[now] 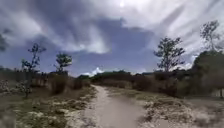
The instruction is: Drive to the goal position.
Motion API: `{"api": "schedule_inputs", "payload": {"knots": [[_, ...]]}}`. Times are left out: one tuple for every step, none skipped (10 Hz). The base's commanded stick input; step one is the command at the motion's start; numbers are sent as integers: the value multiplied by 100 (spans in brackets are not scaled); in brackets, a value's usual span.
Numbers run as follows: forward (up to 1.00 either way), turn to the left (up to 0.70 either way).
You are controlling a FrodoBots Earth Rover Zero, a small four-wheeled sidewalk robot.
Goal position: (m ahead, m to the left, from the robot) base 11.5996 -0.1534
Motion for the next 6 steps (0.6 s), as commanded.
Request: {"api": "schedule_inputs", "payload": {"knots": [[85,32],[85,13],[85,0],[85,0],[85,0],[85,0]]}}
